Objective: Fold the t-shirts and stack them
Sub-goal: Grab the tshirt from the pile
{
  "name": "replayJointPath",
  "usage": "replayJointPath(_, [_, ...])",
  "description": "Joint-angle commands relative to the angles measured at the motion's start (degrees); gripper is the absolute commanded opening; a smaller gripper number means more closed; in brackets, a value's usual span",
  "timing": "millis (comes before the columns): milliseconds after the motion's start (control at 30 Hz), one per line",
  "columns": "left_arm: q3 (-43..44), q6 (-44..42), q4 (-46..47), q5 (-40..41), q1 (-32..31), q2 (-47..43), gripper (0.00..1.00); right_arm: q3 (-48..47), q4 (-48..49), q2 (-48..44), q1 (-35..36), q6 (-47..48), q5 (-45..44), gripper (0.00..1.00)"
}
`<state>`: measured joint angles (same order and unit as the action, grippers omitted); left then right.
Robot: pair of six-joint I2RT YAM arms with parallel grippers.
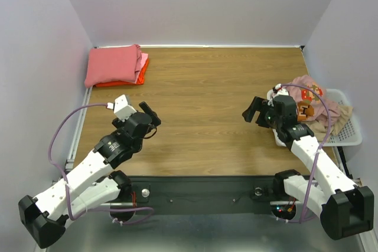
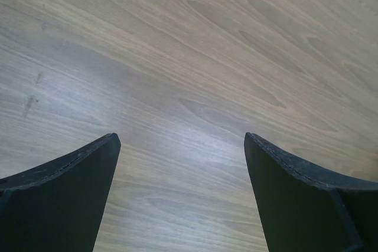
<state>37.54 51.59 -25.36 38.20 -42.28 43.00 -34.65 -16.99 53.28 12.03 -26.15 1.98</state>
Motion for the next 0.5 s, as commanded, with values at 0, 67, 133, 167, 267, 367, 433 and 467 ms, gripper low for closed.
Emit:
replayJointPath(0, [0.96, 1.49, -0.04, 2.58, 0.01, -2.74, 0.98, -0.94, 3.37, -1.07, -0.25, 0.31, 2.76, 1.0])
replayJointPath(67, [0.96, 1.32, -0.03, 2.76, 0.01, -3.28, 0.98, -2.08, 3.37, -1.42, -0.25, -0.38, 3.29, 1.0])
replayJointPath(133, [1.31, 2.02, -0.91, 3.2, 0.01, -3.98, 0.98, -3.22, 3.28, -1.77, -0.25, -1.0, 1.2, 1.0])
replayJointPath(167, [1.4, 2.37, -1.0, 3.38, 0.01, -4.24, 0.98, -4.44, 3.28, -1.95, -0.25, -1.27, -0.21, 1.0])
replayJointPath(267, [0.78, 1.85, 0.48, 3.38, -0.08, -5.3, 0.98, -6.65, 3.19, -2.91, -0.25, -2.14, -1.62, 1.0])
replayJointPath(367, [-0.01, -0.08, 2.86, 2.06, -0.08, -5.83, 0.98, -11.56, 2.93, -3.09, -0.26, -3.11, -6.89, 1.0])
replayJointPath(433, [0.25, -1.14, 3.91, 0.84, -0.08, -5.56, 0.98, -15.77, 2.23, -2.65, -0.34, -3.55, -12.41, 1.0])
replayJointPath(467, [0.43, -1.75, 4.53, 0.65, 0.01, -5.39, 0.98, -17.45, 1.53, -1.61, -0.34, -3.9, -15.13, 1.0])
